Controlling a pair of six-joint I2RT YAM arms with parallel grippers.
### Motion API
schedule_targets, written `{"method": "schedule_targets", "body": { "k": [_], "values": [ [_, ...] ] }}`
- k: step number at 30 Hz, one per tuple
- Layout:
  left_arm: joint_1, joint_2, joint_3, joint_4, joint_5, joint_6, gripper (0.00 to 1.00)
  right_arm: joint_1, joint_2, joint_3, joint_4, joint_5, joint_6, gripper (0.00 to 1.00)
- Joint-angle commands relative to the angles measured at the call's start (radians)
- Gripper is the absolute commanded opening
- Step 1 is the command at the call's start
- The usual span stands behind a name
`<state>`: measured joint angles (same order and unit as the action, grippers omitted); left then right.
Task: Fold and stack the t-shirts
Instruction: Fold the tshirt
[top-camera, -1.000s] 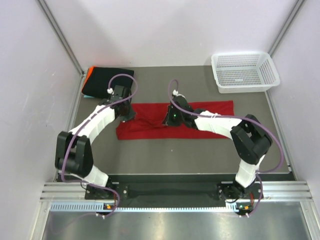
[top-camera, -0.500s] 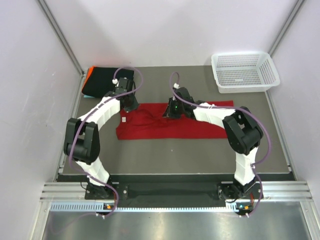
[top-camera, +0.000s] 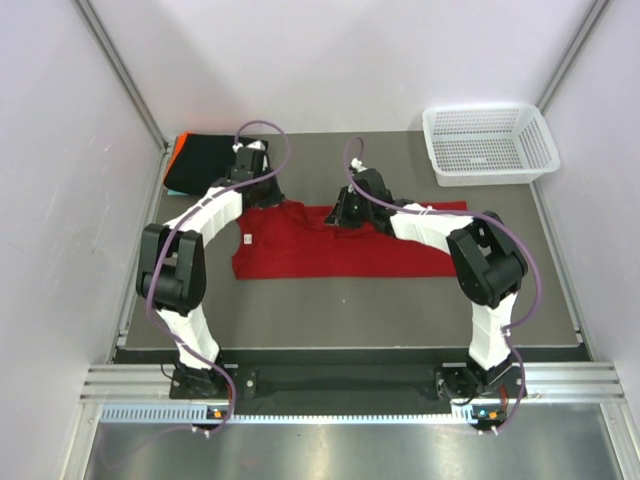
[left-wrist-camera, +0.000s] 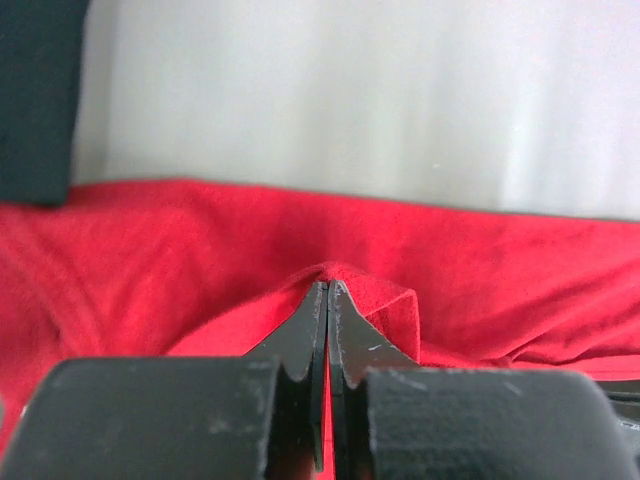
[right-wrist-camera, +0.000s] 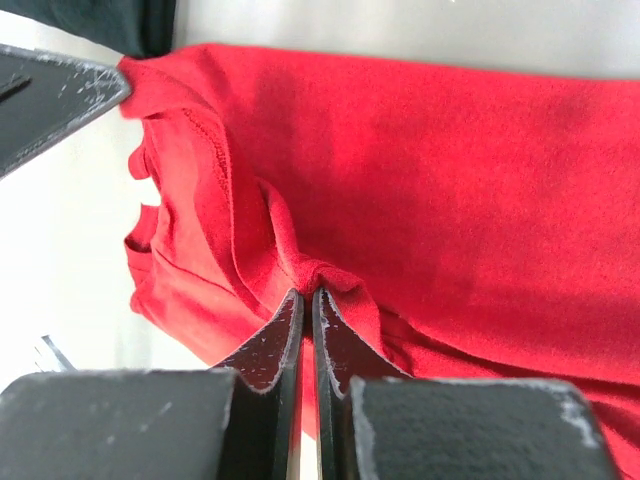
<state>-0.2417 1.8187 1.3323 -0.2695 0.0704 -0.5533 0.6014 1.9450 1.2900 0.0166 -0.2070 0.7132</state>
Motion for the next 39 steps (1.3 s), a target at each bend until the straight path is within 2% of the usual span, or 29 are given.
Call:
{"method": "schedule_targets", "body": {
  "k": [1,6,16,18,19,20,24,34,36,39],
  "values": [
    [0.008,0.030,0.051,0.090,0.060,0.026,0.00,-0.015,-0.012,0.009,0.060,0.014,-0.023,0.00],
    [0.015,0.045,0.056,0.066,0.068,0.021,0.00,-0.022,0.003,0.014,0.052,0.006,-0.026,0.00],
    [0.050,0.037,0.057,-0.085,0.123,-0.017,0.00,-0.026,-0.034,-0.024,0.025,0.006,-0.034,0.08],
    [0.055,0.034,0.054,-0.117,0.138,-0.017,0.00,-0.025,-0.043,-0.032,0.022,0.001,-0.034,0.12],
    [0.056,0.034,0.053,-0.123,0.146,-0.016,0.00,-0.026,-0.046,-0.034,0.022,-0.003,-0.034,0.19],
    [0.056,0.033,0.048,-0.125,0.166,-0.016,0.00,-0.025,-0.047,-0.035,0.023,-0.008,-0.034,0.21],
    [0.056,0.027,0.039,-0.119,0.189,-0.020,0.00,-0.025,-0.040,-0.034,0.031,-0.035,-0.012,0.26],
    [0.056,0.025,0.062,-0.157,0.197,-0.016,0.00,-0.025,-0.018,-0.040,0.039,-0.039,0.025,0.24],
    [0.056,0.027,0.065,-0.169,0.193,-0.014,0.00,-0.025,-0.011,-0.035,0.037,-0.035,0.031,0.20],
    [0.056,0.025,0.068,-0.183,0.190,-0.010,0.00,-0.025,-0.004,-0.029,0.034,-0.032,0.032,0.08]
  ]
}}
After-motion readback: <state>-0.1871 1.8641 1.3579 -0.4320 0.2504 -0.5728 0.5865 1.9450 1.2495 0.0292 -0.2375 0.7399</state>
